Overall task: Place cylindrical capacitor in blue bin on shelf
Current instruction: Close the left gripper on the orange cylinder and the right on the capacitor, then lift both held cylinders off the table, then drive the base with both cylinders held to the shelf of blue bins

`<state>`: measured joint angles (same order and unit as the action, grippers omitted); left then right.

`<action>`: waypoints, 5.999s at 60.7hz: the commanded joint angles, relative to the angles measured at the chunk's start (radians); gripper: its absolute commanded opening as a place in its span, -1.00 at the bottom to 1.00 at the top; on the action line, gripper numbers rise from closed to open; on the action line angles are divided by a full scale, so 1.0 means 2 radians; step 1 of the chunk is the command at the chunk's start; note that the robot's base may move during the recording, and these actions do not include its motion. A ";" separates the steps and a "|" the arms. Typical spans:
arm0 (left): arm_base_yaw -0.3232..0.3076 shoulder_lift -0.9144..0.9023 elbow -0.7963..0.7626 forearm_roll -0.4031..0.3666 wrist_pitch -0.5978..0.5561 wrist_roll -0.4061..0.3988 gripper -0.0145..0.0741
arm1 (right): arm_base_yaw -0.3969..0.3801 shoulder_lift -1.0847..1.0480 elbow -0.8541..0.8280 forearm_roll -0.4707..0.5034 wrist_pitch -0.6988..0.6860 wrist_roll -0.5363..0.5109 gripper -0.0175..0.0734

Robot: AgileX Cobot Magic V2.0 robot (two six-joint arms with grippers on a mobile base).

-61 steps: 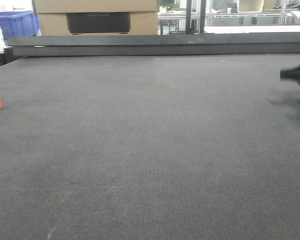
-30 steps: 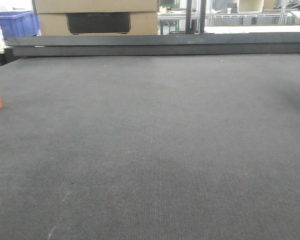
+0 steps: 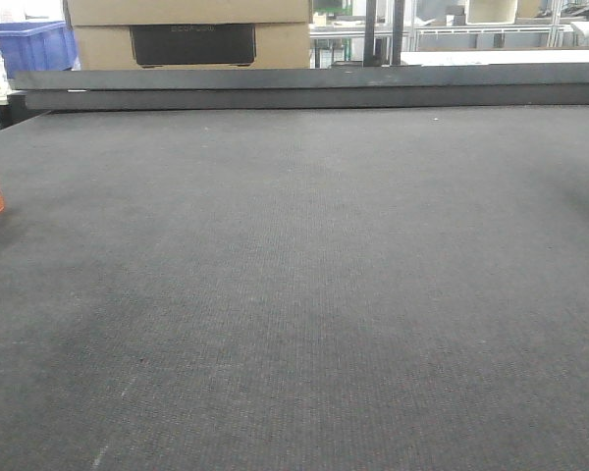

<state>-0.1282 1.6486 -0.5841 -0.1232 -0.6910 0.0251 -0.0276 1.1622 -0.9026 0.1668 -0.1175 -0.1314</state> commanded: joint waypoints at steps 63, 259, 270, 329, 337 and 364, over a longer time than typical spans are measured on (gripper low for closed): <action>0.008 0.090 -0.129 -0.016 0.056 -0.003 -0.92 | 0.001 -0.010 -0.006 0.000 0.065 0.001 -0.65; 0.007 -0.425 -0.252 0.062 0.714 0.018 -0.92 | 0.100 -0.282 -0.038 -0.001 0.328 -0.017 -0.65; 0.007 -0.425 -0.252 0.062 0.714 0.018 -0.92 | 0.100 -0.282 -0.038 -0.001 0.328 -0.017 -0.65; 0.007 -0.425 -0.252 0.065 0.714 0.018 -0.92 | 0.100 -0.282 -0.038 -0.001 0.328 -0.017 -0.65; 0.007 -0.425 -0.252 0.065 0.714 0.018 -0.92 | 0.100 -0.282 -0.038 -0.001 0.328 -0.017 -0.65; 0.007 -0.425 -0.252 0.065 0.714 0.018 -0.92 | 0.100 -0.282 -0.038 -0.001 0.328 -0.017 -0.65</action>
<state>-0.1164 0.8065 -1.0831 0.0077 0.7576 0.0597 0.1722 0.6037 -0.9685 0.1660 0.5743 -0.1625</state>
